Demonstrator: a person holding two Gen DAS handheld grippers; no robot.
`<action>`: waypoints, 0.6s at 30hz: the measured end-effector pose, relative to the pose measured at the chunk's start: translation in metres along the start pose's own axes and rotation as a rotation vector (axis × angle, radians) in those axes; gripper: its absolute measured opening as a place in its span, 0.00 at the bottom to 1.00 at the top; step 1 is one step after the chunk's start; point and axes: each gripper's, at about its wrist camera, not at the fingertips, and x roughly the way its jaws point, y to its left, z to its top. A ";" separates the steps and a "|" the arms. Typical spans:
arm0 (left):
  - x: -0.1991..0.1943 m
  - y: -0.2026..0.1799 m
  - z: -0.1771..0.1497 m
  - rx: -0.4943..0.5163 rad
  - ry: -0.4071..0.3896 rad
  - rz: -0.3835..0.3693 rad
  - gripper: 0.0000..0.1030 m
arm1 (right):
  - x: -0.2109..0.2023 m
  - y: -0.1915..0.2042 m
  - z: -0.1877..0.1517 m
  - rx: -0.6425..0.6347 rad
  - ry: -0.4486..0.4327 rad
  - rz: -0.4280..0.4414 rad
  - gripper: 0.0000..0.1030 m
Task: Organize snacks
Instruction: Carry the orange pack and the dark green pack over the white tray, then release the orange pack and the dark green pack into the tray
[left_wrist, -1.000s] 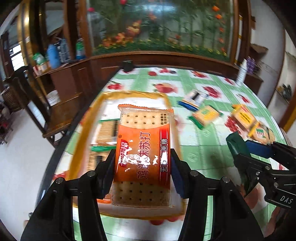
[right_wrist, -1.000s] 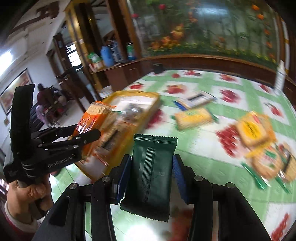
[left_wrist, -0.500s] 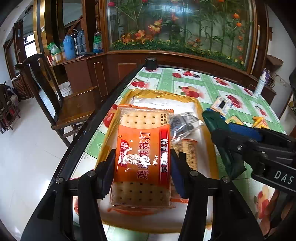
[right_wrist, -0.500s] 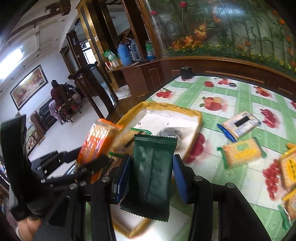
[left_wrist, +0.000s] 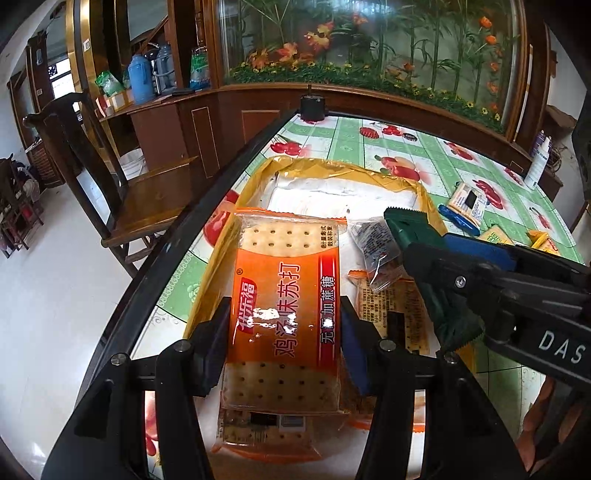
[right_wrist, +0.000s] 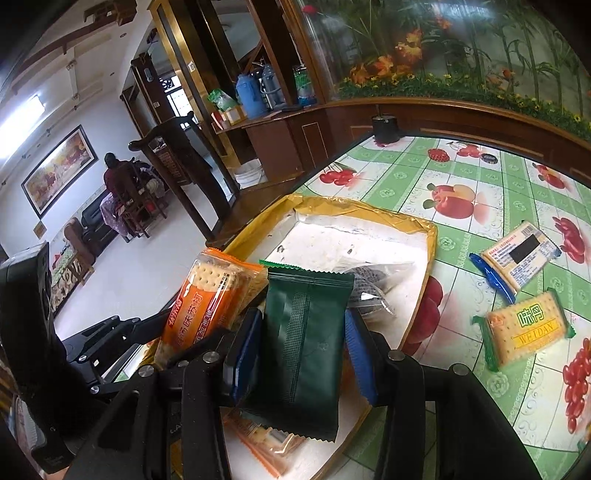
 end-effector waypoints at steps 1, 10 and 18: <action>0.001 -0.001 0.000 0.002 0.001 0.005 0.51 | 0.001 -0.001 0.000 0.002 0.003 0.001 0.46; 0.004 -0.003 0.002 0.001 0.007 0.022 0.52 | 0.012 -0.006 0.002 0.005 0.013 -0.007 0.46; 0.001 -0.003 0.000 -0.008 -0.004 0.031 0.53 | 0.013 -0.009 0.003 0.012 0.008 -0.007 0.45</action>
